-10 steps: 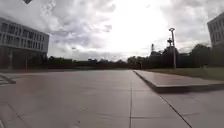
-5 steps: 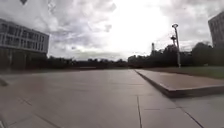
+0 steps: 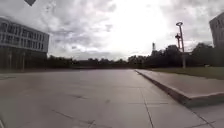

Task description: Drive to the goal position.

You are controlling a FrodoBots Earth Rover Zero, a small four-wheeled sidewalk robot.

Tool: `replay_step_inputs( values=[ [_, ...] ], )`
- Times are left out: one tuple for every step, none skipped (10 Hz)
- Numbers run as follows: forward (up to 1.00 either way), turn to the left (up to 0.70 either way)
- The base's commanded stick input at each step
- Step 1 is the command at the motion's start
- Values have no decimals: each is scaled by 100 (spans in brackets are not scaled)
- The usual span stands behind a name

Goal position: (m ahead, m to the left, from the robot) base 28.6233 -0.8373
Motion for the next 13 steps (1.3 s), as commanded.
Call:
replay_step_inputs(
  values=[
    [100,0],
    [100,0],
    [100,0],
    [100,0],
    [100,-3],
    [100,-40],
    [100,-40],
    [100,-40],
    [100,-40],
    [100,-12],
    [100,0],
    [100,0],
    [100,0]
  ],
)
